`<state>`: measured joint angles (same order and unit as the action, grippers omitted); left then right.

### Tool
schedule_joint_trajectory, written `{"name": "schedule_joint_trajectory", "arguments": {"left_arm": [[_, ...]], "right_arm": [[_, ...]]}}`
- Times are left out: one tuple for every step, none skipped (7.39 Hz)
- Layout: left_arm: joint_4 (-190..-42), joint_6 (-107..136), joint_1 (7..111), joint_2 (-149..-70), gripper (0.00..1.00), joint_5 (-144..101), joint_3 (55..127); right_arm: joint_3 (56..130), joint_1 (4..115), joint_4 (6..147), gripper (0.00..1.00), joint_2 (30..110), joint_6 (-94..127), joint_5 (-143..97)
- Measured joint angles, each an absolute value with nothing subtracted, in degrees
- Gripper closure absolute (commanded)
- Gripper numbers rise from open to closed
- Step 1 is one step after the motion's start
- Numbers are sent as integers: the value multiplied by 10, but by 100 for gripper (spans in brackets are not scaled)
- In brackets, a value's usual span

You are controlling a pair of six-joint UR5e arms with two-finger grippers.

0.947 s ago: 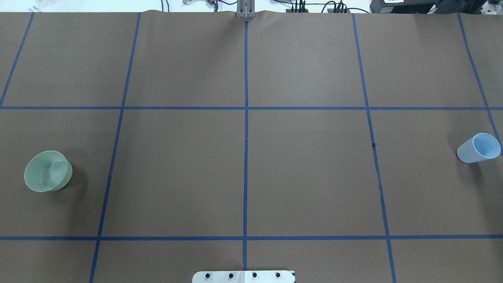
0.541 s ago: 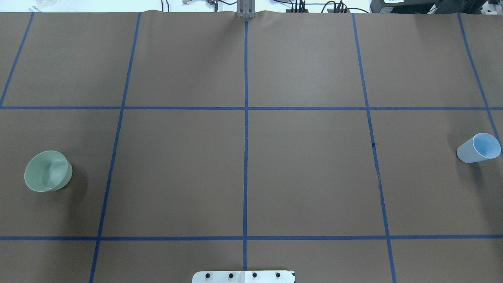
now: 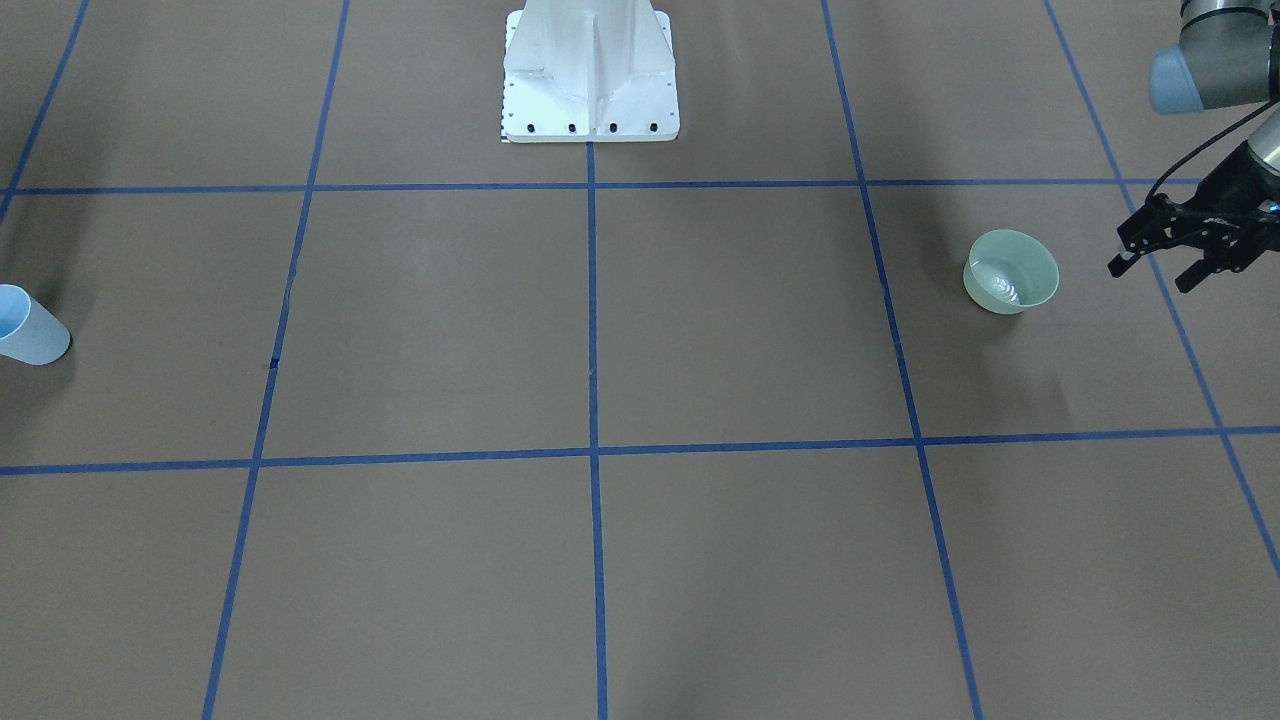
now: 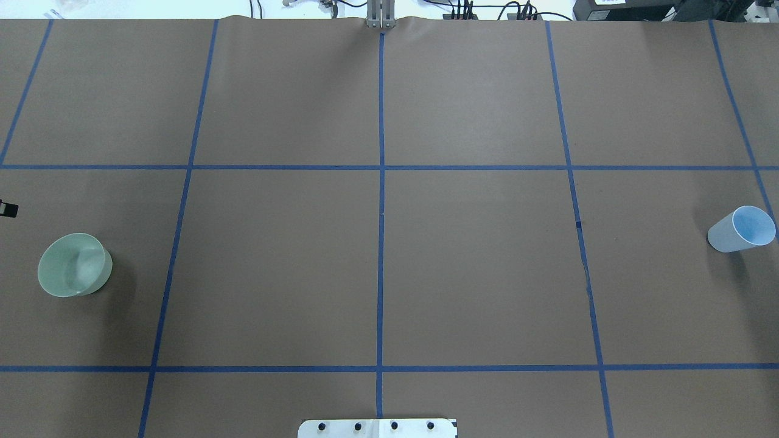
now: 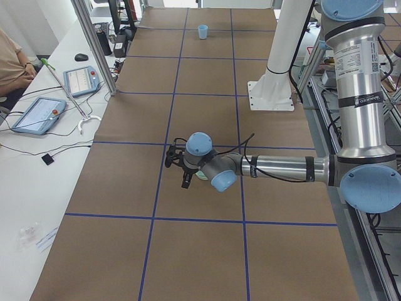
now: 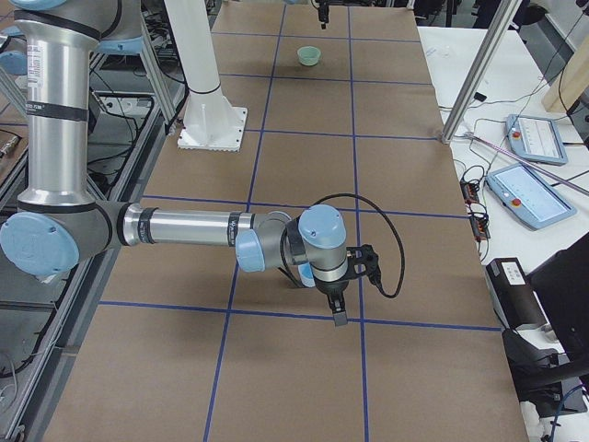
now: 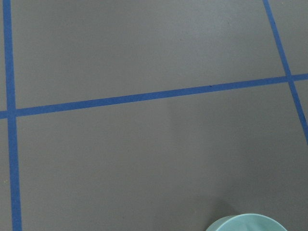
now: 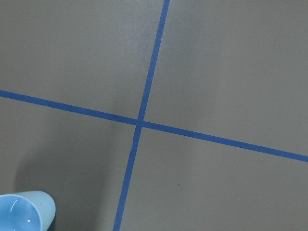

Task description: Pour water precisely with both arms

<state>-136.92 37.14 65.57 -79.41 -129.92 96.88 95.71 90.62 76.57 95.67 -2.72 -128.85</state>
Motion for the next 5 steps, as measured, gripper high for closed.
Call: {"name": "schedule_joint_trajectory", "arguments": {"left_arm": [[-1370,377,637,-789,0,-1280,969],[-1371,381,618,-783,0,-1265,969],[-1371,384,599,-779,0,-1256,969],[-1374,389,579,-776,1,-1245,969],[-1378,395,559,-775,20,-1232,969]], "right_arm": [[957,906,766,0,958,-27,-1288],[957,906,766,0,959,-28,-1288],[957,906,766,0,960,-28,-1288],[957,906,766,0,960,-28,-1288],[957,906,766,0,960,-28,-1288]]}}
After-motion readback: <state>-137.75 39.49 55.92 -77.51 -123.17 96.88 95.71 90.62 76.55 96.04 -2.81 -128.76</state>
